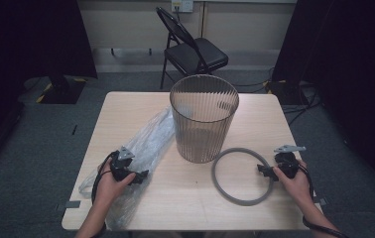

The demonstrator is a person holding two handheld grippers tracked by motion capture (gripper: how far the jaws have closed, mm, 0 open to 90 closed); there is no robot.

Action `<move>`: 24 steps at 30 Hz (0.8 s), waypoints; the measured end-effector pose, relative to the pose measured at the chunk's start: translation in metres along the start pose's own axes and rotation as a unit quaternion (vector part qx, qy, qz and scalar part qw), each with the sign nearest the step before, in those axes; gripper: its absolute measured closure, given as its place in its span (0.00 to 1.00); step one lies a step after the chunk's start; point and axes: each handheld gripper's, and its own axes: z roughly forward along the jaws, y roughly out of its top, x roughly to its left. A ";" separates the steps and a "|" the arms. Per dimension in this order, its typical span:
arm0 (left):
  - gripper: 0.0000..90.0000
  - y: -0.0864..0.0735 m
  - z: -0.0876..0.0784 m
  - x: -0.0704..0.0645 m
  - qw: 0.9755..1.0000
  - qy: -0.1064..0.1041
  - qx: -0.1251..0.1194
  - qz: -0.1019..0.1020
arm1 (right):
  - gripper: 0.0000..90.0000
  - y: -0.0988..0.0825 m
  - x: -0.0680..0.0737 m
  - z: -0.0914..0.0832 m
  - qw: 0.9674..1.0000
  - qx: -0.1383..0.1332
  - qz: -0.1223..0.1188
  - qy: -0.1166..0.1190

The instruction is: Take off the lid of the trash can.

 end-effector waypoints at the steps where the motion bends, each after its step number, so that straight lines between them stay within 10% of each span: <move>1: 0.03 0.000 0.000 0.000 1.000 -0.002 -0.001 -0.002 | 0.14 -0.001 0.000 0.000 1.000 -0.003 0.002 -0.001; 24: 0.18 0.025 -0.020 -0.003 0.999 -0.010 0.010 0.036 | 0.13 -0.008 -0.001 0.001 0.999 -0.035 -0.005 0.003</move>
